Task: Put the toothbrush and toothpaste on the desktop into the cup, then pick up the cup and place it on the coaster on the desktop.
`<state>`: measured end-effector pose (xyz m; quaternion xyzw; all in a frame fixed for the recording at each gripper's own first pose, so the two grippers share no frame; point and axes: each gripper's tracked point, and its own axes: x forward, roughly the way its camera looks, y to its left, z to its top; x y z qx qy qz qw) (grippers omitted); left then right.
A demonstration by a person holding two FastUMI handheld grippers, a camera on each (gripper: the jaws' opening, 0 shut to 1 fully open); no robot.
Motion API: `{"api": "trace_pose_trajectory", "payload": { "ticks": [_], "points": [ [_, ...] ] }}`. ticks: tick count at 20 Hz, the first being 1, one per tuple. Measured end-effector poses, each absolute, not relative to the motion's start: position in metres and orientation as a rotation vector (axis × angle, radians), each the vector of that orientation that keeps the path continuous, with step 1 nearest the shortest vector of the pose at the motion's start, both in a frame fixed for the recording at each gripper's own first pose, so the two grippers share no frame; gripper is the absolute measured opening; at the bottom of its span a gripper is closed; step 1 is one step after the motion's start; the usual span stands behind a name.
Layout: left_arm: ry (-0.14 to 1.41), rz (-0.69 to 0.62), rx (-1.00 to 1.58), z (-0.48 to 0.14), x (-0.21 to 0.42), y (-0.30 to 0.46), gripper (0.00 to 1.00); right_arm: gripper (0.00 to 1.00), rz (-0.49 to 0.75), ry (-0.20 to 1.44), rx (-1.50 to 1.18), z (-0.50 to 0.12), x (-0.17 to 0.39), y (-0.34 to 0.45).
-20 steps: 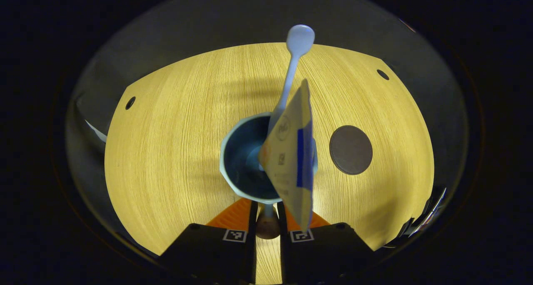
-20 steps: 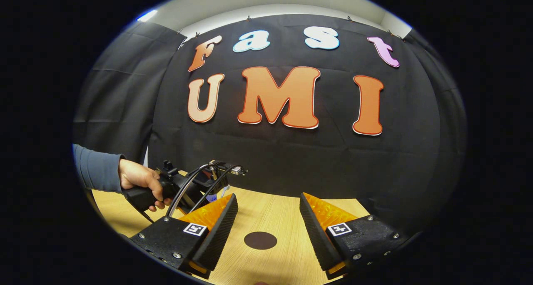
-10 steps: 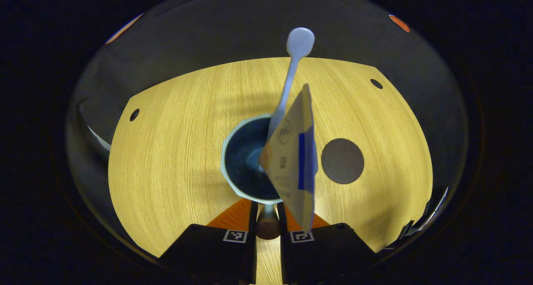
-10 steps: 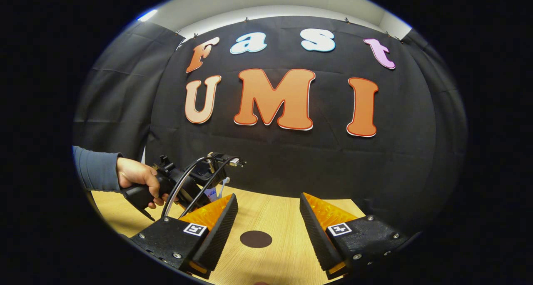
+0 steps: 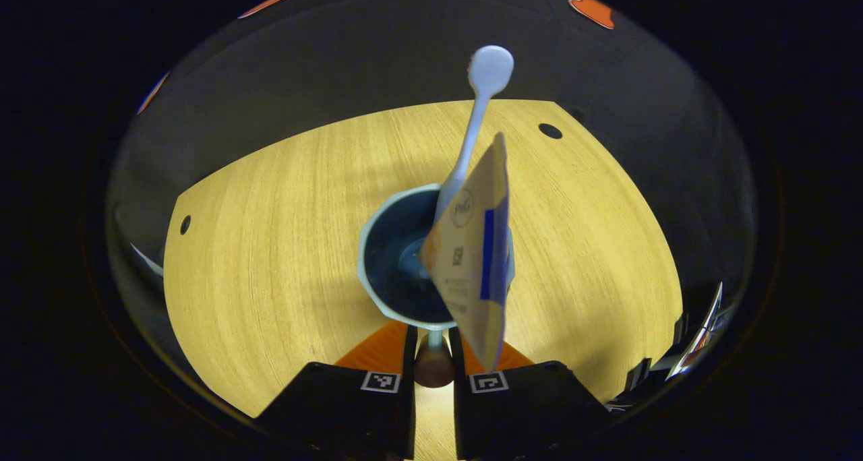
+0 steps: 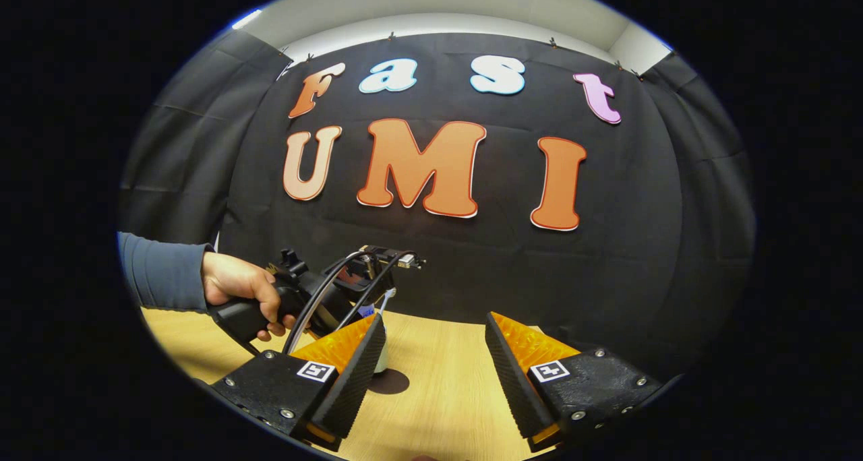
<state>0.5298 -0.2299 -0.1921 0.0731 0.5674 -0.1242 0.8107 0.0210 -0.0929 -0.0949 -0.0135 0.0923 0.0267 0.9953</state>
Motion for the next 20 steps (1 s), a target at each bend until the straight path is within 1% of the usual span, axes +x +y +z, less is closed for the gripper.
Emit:
{"api": "trace_pose_trajectory", "payload": {
  "ticks": [2,4,9,11,12,13,14,15,17,18,19,20],
  "points": [
    [1.226,-0.285,0.158,-0.213,0.532,-0.231,0.23,0.9,0.036,0.208,-0.037,-0.104,0.016,-0.102],
    [1.248,-0.286,0.165,-0.228,0.542,-0.248,0.23,0.9,0.027,0.23,-0.031,-0.113,0.013,-0.108],
    [1.276,-0.282,0.175,-0.29,0.555,-0.258,0.23,0.9,0.016,0.24,-0.026,-0.119,0.011,-0.113],
    [1.282,-0.29,0.184,-0.285,0.548,-0.254,0.23,0.9,0.016,0.249,-0.019,-0.122,0.013,-0.112],
    [1.265,-0.301,0.192,-0.276,0.551,-0.257,0.25,0.9,0.017,0.253,-0.017,-0.124,0.013,-0.11],
    [1.248,-0.314,0.194,-0.276,0.555,-0.261,0.31,0.9,0.018,0.256,-0.016,-0.125,0.013,-0.11],
    [1.231,-0.323,0.197,-0.275,0.559,-0.264,0.34,0.9,0.016,0.259,-0.014,-0.125,0.014,-0.109],
    [1.216,-0.334,0.193,-0.277,0.562,-0.268,0.48,0.9,0.014,0.256,-0.013,-0.121,0.021,-0.103],
    [1.178,-0.341,0.179,-0.277,0.57,-0.273,0.63,0.9,0.016,0.249,-0.005,-0.12,0.022,-0.099],
    [1.16,-0.34,0.161,-0.277,0.571,-0.275,0.66,0.9,0.019,0.244,-0.004,-0.117,0.023,-0.095],
    [1.137,-0.345,0.148,-0.278,0.573,-0.279,0.77,0.9,0.021,0.235,-0.008,-0.116,0.023,-0.093],
    [1.102,-0.348,0.137,-0.276,0.577,-0.281,0.81,0.9,0.017,0.229,-0.011,-0.115,0.023,-0.092]
  ]
}}
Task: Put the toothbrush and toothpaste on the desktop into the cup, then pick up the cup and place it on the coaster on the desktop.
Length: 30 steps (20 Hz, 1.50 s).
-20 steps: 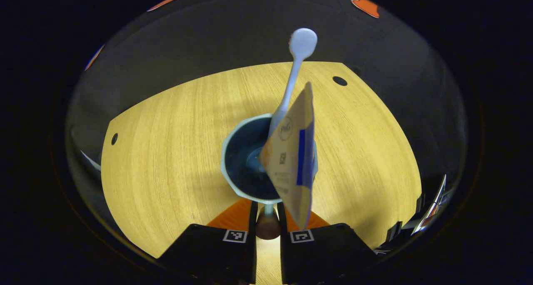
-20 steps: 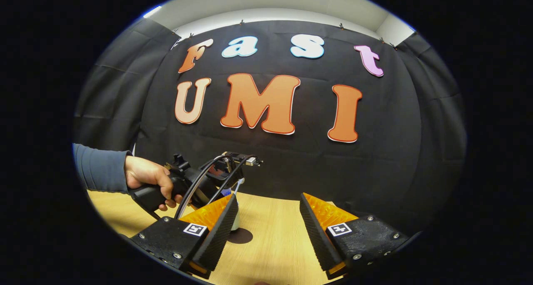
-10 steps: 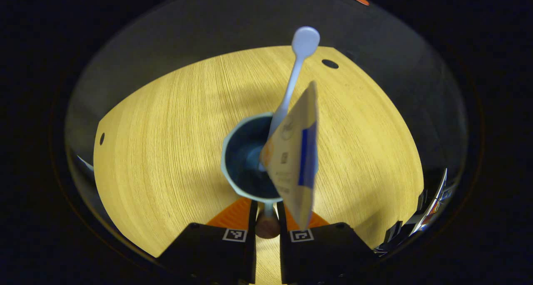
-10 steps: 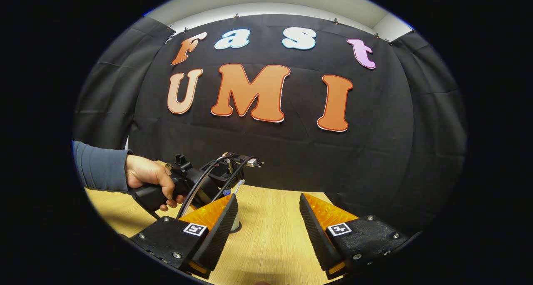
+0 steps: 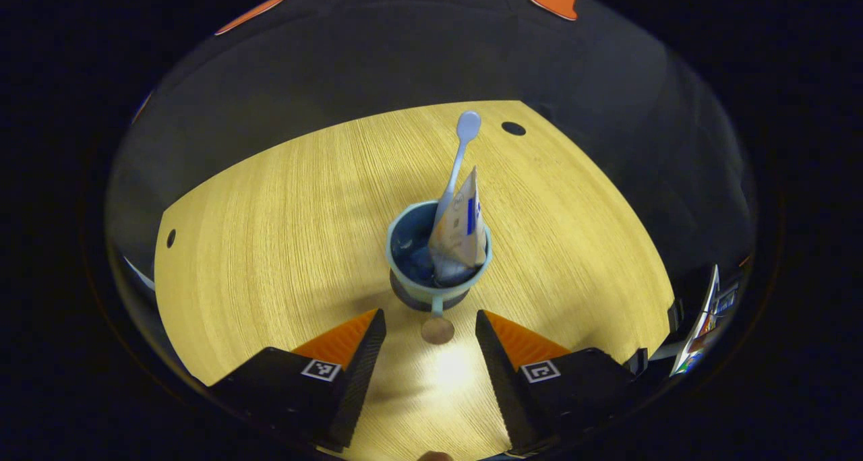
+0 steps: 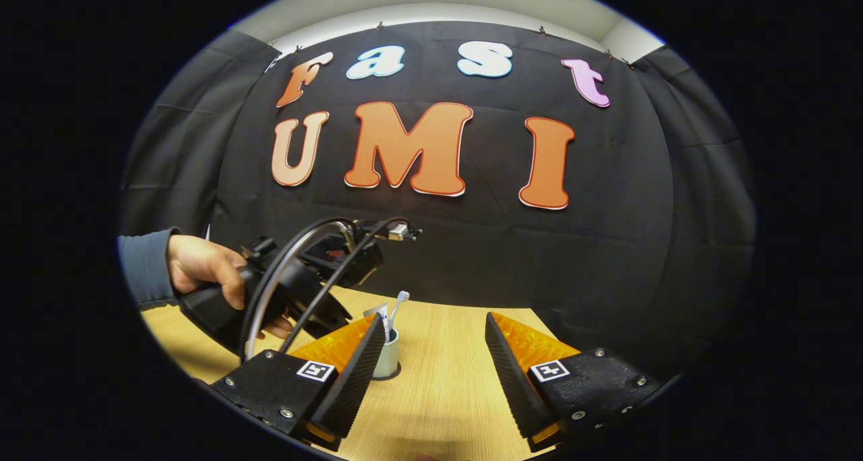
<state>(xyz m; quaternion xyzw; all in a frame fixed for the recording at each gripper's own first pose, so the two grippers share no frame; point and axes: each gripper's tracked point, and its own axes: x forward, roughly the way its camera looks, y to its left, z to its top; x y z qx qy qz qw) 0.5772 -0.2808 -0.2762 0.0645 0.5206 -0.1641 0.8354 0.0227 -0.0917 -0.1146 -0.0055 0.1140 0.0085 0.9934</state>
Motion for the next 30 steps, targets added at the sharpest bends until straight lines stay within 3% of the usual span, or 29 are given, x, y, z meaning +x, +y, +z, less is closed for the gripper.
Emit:
{"api": "trace_pose_trajectory", "payload": {
  "ticks": [1,2,5,10,20,30],
  "points": [
    [1.061,-0.344,0.128,-0.274,0.584,-0.282,0.9,0.9,0.011,0.228,-0.011,-0.115,0.023,-0.092],
    [1.017,-0.329,0.119,-0.264,0.566,-0.275,0.93,0.9,0.006,0.23,-0.004,-0.116,0.023,-0.091],
    [0.894,-0.298,0.093,-0.255,0.592,-0.275,0.97,0.9,0.001,0.226,0.007,-0.11,0.022,-0.084],
    [0.641,-0.198,0.135,-0.214,0.592,-0.264,0.97,0.9,0.0,0.162,-0.044,-0.1,0.017,-0.068],
    [0.293,0.001,0.156,-0.209,0.604,-0.254,0.96,0.9,0.062,0.072,-0.052,-0.087,0.019,-0.004],
    [0.112,-0.021,0.075,-0.203,0.611,-0.258,0.96,0.9,0.074,0.028,-0.013,-0.087,0.011,0.018]
  ]
}}
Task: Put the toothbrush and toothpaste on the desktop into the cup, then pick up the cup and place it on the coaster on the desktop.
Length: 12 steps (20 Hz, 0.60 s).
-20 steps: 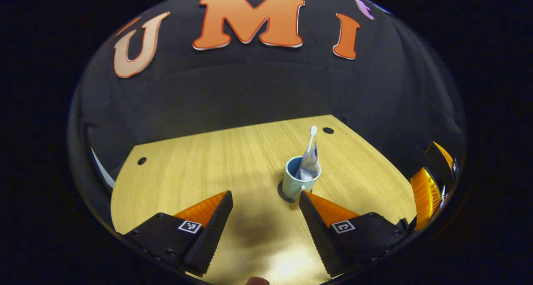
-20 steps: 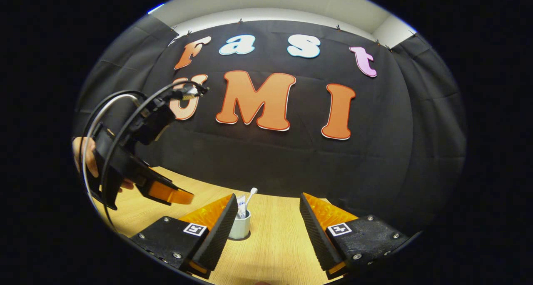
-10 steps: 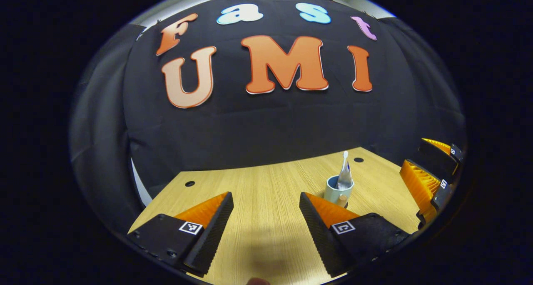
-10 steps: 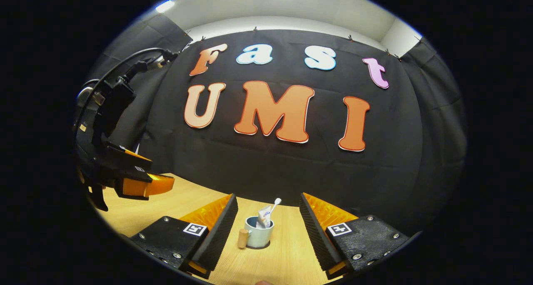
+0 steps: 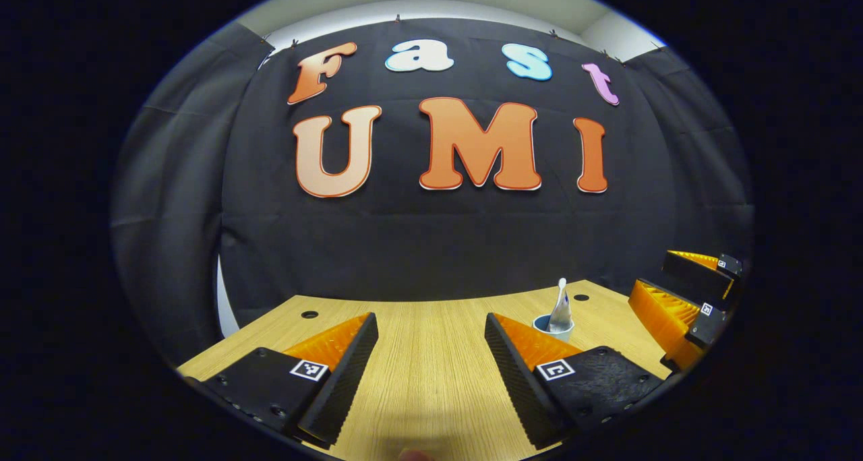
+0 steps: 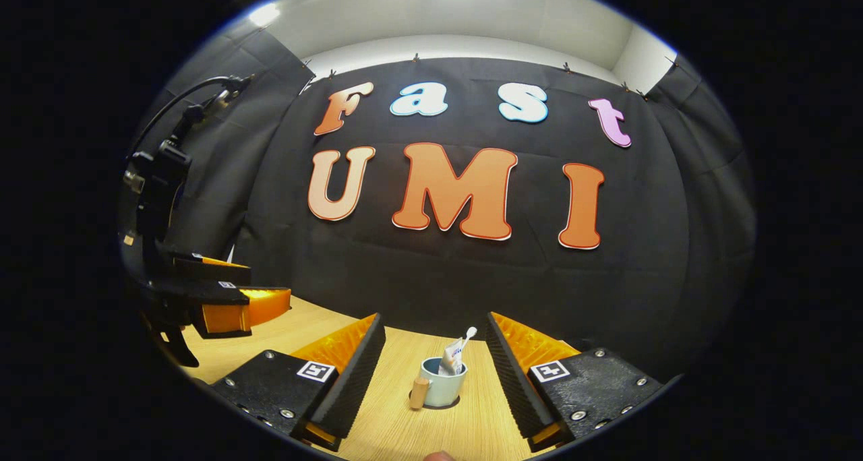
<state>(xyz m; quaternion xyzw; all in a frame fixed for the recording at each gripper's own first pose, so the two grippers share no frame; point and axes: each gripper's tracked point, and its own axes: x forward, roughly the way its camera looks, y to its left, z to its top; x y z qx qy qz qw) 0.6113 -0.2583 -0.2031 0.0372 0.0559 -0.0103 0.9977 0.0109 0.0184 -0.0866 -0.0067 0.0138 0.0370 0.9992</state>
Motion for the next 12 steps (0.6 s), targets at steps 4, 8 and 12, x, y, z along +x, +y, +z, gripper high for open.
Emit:
{"api": "trace_pose_trajectory", "payload": {
  "ticks": [4,8,12],
  "points": [
    [0.051,0.0,0.072,-0.2,0.612,-0.25,0.96,0.9,0.086,0.047,-0.007,-0.096,0.013,0.025],
    [0.032,0.017,0.048,-0.2,0.61,-0.241,0.96,0.9,0.114,0.044,-0.024,-0.094,0.014,0.037],
    [0.019,0.051,0.033,-0.199,0.608,-0.225,0.96,0.9,0.128,0.04,-0.019,-0.092,0.015,0.043]
  ]
}}
